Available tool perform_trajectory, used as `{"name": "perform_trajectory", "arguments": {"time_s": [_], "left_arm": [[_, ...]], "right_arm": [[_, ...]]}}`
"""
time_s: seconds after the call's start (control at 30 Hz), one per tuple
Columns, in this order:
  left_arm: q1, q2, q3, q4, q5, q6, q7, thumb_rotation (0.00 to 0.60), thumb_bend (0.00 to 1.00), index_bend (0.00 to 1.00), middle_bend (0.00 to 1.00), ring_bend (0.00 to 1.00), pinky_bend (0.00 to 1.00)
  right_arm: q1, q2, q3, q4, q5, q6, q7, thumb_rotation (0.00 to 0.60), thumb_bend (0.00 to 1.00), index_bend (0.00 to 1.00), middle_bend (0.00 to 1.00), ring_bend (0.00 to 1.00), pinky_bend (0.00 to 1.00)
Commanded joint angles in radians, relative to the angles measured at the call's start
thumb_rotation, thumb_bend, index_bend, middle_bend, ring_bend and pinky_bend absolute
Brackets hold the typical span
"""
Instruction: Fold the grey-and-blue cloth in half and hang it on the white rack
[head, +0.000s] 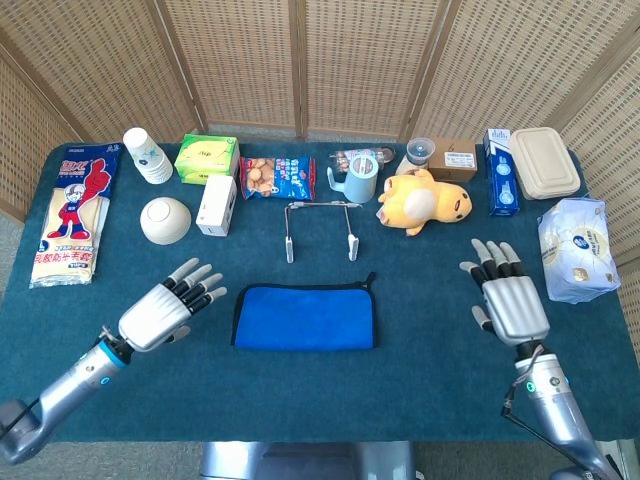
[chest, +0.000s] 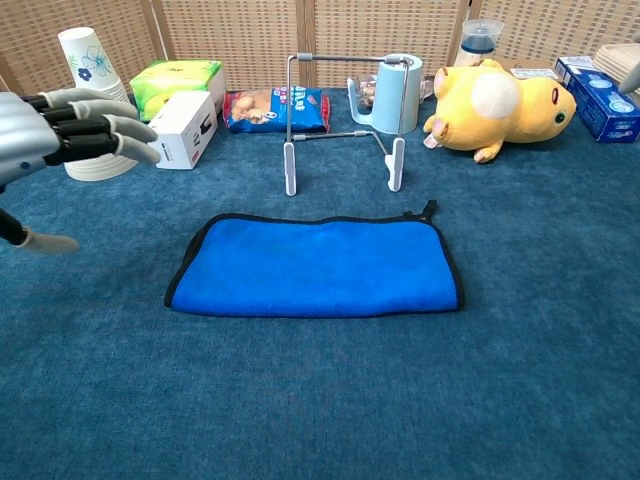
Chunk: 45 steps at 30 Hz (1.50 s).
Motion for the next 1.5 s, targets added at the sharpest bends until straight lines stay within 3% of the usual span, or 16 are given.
{"name": "perform_trajectory", "arguments": {"time_s": [0.03, 0.8, 1.33, 1.5], "left_arm": [[-0.039, -0.037, 0.011, 0.062, 0.026, -0.005, -0.028, 0.6, 0.24, 0.15, 0.12, 0.0, 0.0], [-0.176, -0.303, 0.077, 0.473, 0.048, 0.002, -0.162, 0.6, 0.23, 0.16, 0.12, 0.0, 0.0], [-0.191, -0.401, 0.099, 0.62, -0.001, 0.022, -0.224, 0.6, 0.24, 0.19, 0.12, 0.0, 0.0], [-0.202, -0.432, 0.106, 0.656, -0.019, 0.029, -0.256, 0.6, 0.29, 0.2, 0.12, 0.0, 0.0]], "right_arm": [[-0.011, 0.004, 0.004, 0.001, -0.004, 0.01, 0.009, 0.6, 0.28, 0.23, 0.04, 0.0, 0.0], [-0.1, 0.043, 0.022, -0.009, 0.004, 0.058, 0.041, 0.6, 0.28, 0.22, 0.04, 0.0, 0.0], [-0.13, 0.052, 0.035, -0.023, 0.004, 0.07, 0.039, 0.6, 0.28, 0.21, 0.04, 0.0, 0.0], [-0.142, 0.057, 0.04, -0.031, 0.005, 0.075, 0.034, 0.6, 0.28, 0.21, 0.04, 0.0, 0.0]]}}
